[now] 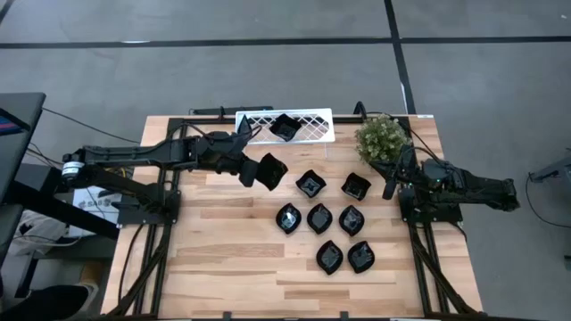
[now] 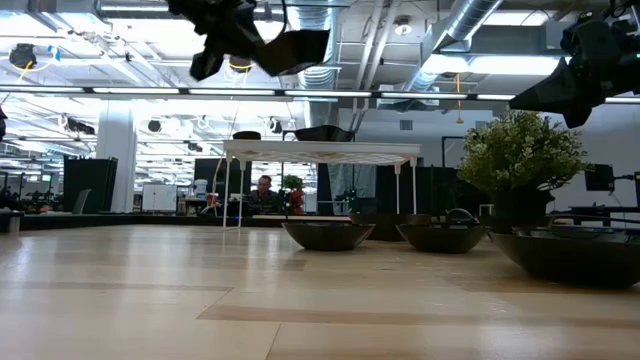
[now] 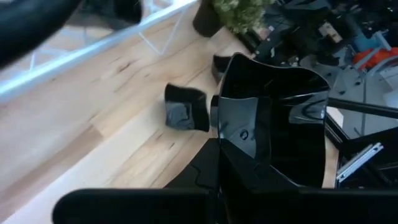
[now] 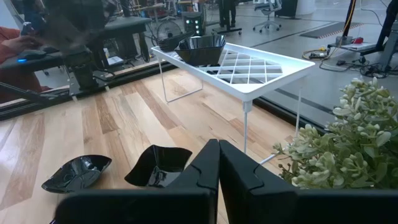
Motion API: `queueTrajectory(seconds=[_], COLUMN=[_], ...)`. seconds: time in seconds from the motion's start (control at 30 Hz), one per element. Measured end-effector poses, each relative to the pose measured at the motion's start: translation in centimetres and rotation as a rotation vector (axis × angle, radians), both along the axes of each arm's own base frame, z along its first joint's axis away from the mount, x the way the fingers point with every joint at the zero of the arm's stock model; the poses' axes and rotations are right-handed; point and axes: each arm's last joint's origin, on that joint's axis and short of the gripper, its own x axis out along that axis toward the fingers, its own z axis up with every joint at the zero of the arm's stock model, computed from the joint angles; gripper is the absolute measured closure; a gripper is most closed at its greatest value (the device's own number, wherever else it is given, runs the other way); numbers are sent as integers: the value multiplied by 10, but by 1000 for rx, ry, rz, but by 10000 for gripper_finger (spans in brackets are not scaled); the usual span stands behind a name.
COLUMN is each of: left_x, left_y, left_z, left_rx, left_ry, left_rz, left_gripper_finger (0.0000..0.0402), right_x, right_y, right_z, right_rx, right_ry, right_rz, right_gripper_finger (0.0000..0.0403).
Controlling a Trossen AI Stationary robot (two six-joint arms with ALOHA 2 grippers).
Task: Pick & Place Mini shaped plates
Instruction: Stack the black distorted square plate on top of the black distorted square plates on the shelf
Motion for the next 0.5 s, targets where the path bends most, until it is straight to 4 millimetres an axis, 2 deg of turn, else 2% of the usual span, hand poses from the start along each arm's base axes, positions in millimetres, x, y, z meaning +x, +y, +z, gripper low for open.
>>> queueTrajectory(seconds=[0.17,0.37,0.5], left_x=[19,44,56], left_y=[10,40,64], left_z=[21,46,53], left_rx=[83,191,228], left_ry=[-43,-51,0], left_rz=[-30,-41,-27], left_gripper_finger=[397,397,397], right_x=[0,0,0], right_y=[0,0,0], right_z=[0,0,0], right_rx=[0,0,0], right_ry=[0,0,-1], right_rz=[-1,0,0], right_gripper_finger=[401,401,401])
